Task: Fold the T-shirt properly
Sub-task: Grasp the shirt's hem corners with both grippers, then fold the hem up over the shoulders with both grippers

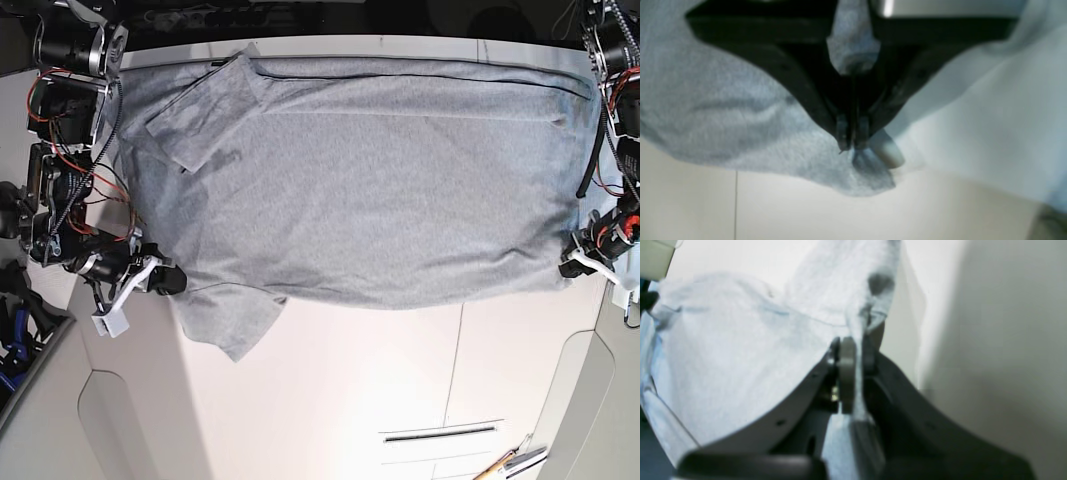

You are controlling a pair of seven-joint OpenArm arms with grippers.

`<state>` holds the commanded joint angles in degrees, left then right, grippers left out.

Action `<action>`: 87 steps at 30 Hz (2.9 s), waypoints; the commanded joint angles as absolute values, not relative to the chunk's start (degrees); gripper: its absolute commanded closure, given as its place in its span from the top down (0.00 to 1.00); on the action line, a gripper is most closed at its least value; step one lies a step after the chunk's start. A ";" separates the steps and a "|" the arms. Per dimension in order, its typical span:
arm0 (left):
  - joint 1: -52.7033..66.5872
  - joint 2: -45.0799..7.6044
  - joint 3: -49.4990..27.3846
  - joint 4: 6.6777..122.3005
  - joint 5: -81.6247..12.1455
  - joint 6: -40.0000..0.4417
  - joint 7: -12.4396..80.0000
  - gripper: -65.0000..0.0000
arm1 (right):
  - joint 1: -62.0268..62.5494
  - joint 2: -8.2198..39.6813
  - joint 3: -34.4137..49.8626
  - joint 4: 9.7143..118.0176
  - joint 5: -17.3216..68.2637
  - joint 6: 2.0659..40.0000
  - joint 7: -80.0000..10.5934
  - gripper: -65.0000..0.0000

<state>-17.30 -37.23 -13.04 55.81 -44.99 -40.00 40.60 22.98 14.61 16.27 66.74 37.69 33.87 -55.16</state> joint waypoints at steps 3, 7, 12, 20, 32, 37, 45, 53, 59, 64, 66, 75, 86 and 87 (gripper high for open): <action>-14.92 -39.48 -13.04 59.92 -45.12 -40.00 40.60 0.00 | 22.79 14.94 16.27 68.86 39.07 33.87 -58.24 0.00; -9.10 -40.97 -13.04 66.52 -46.57 -40.00 41.63 0.00 | 18.74 18.09 16.27 73.54 43.18 33.87 -58.35 0.00; -3.84 -41.30 -13.19 73.28 -46.57 -40.00 41.60 0.00 | 12.10 22.02 16.82 79.37 47.16 33.89 -58.35 0.00; 3.64 -41.30 -13.21 78.46 -46.44 -40.00 42.24 0.00 | 2.68 24.43 17.43 85.52 48.03 33.91 -58.35 0.00; 12.53 -40.34 -13.21 84.31 -42.26 -40.00 41.08 0.00 | -5.43 23.62 18.90 84.88 39.46 33.85 -51.83 0.00; 12.56 -38.65 -13.19 84.31 -42.26 -40.00 39.88 0.00 | -5.32 23.64 18.92 84.93 39.44 33.23 -50.94 0.53; 12.53 -37.80 -13.19 84.31 -40.84 -40.00 39.88 0.00 | -3.92 23.62 23.49 90.78 41.10 33.21 -49.04 0.53; 12.53 -37.80 -13.19 84.33 -40.66 -40.00 39.90 0.00 | 6.94 20.88 24.67 82.48 35.46 32.82 -44.21 0.53; 12.53 -37.80 -13.19 84.33 -40.66 -40.00 40.01 0.00 | 13.19 18.90 20.88 67.90 32.64 33.93 -40.38 0.53; 12.53 -37.80 -13.19 84.33 -40.66 -40.00 40.12 0.00 | 13.82 18.87 10.52 66.30 31.03 33.87 -40.25 0.53; 12.53 -37.80 -13.19 84.33 -40.69 -40.00 40.12 0.00 | 13.80 18.85 7.33 66.32 31.03 33.61 -40.25 0.53; 12.53 -37.80 -13.19 84.33 -40.93 -40.00 40.07 0.00 | 13.76 17.32 3.95 66.30 31.00 33.65 -41.36 0.53; 12.53 -37.80 -13.19 84.33 -40.91 -40.00 40.12 0.00 | 13.52 14.44 4.01 66.32 30.35 33.61 -41.80 0.22; 12.53 -37.80 -13.19 84.33 -40.93 -40.00 40.12 0.00 | 13.58 14.41 4.01 66.32 30.37 33.61 -41.78 0.09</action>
<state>12.53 -37.80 -13.19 84.33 -40.93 -40.00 40.12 13.58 14.41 4.01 66.32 30.37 33.61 -41.78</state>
